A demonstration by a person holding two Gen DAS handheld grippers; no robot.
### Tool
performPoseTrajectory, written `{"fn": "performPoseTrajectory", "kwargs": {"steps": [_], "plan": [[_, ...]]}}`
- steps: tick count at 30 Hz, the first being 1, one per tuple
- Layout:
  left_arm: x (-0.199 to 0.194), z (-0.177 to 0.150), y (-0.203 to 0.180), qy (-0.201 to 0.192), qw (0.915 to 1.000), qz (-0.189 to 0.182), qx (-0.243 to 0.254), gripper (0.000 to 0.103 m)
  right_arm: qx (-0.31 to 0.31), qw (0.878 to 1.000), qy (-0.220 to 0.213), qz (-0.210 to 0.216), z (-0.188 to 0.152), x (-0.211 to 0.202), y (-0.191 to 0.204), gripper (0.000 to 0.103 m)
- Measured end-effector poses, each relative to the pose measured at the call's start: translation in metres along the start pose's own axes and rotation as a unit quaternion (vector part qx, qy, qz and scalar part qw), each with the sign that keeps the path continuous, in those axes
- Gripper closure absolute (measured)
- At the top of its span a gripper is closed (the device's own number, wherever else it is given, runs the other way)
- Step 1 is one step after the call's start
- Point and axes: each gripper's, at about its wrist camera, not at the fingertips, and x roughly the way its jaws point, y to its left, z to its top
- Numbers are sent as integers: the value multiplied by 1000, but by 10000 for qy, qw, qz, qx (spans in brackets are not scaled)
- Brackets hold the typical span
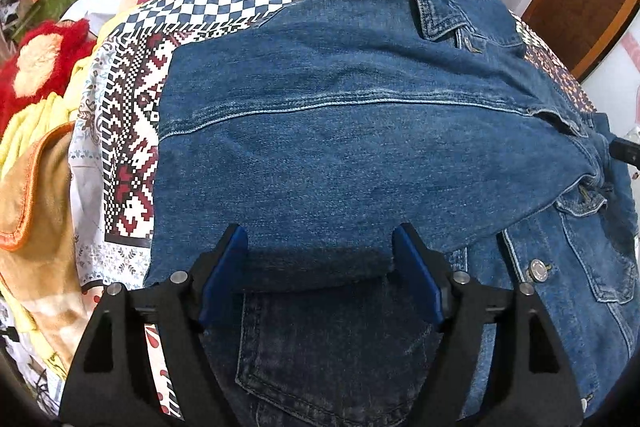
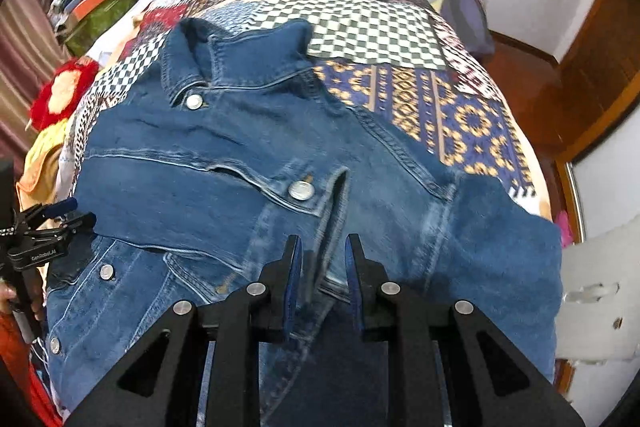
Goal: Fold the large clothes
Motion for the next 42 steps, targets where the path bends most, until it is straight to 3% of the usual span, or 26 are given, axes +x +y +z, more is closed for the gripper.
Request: {"fn": "performPoseTrajectory", "kwargs": {"steps": [3,5,9,13,15,18,25,30,36,42], "plan": [[-1,-2,-2,-30,10000,53,15,26,-153,9988,451,131,-2,29,14,86],[-1,-4,-1,-28,10000,79,-8,22,-292,9970,695,-183,-5,51,17,86],[2,-8,0,26,10000,49,11,17,-327,9968,682,-256,-7,58,9,84],[3,-14,-1,50,9999,100,64,13,-517,9952,673,-490,-9,54,4,52],[2,-15,-1,61,9999,120,62,13,-666,9935,579,-717,-11,50,6,43],[0,-15,-3,95,9998,166,68,13,-640,9940,543,-706,-13,44,3,43],[-34,-4,-26,-320,9968,361,637,14,326,9993,150,-68,-8,0,-32,43],[-62,24,-46,-722,9945,54,760,14,923,9952,-231,-215,-17,-37,-68,43],[-63,64,-82,-924,9911,-288,918,14,1820,9811,-385,-535,-59,-67,-132,43],[-27,81,-115,-450,9918,-543,1063,14,2952,9542,-158,-450,-126,-71,-192,43]]}}
